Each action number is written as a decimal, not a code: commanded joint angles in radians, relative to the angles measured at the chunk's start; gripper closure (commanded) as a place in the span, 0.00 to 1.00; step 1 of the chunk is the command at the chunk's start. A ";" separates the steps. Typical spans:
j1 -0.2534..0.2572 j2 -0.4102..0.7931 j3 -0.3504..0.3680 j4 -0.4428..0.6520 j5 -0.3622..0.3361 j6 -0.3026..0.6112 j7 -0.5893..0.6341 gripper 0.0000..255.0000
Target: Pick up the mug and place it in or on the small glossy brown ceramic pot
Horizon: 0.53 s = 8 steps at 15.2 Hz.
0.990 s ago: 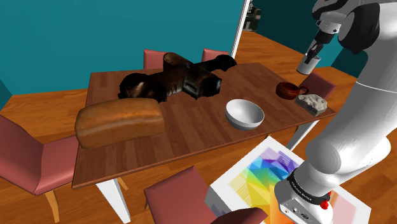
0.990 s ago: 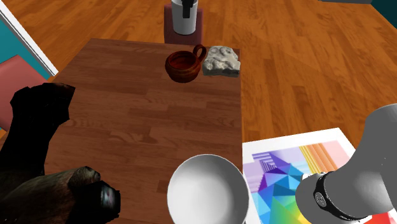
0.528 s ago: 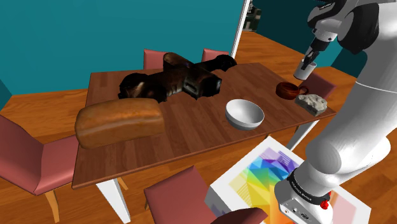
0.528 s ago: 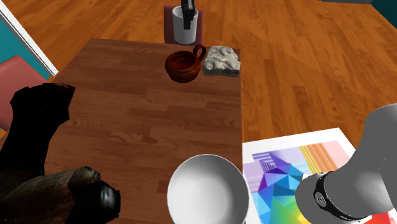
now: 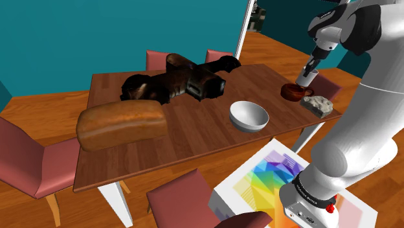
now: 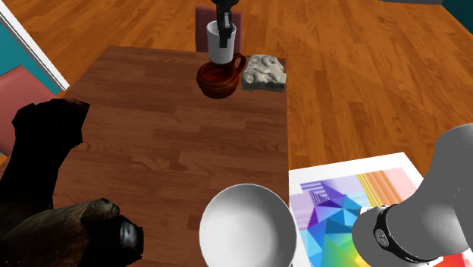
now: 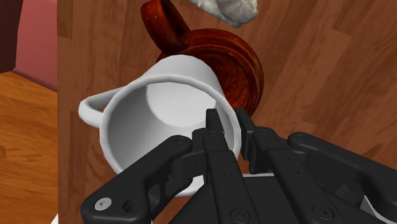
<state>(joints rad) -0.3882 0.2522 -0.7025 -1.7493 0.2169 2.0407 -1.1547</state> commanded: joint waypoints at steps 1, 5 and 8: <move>0.000 0.001 0.001 -0.006 0.002 0.008 -0.002 1.00; 0.000 0.001 0.001 -0.006 0.002 0.008 -0.002 1.00; 0.000 0.001 0.001 -0.006 0.002 0.008 -0.002 0.00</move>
<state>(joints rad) -0.3883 0.2535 -0.7018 -1.7555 0.2187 2.0484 -1.1563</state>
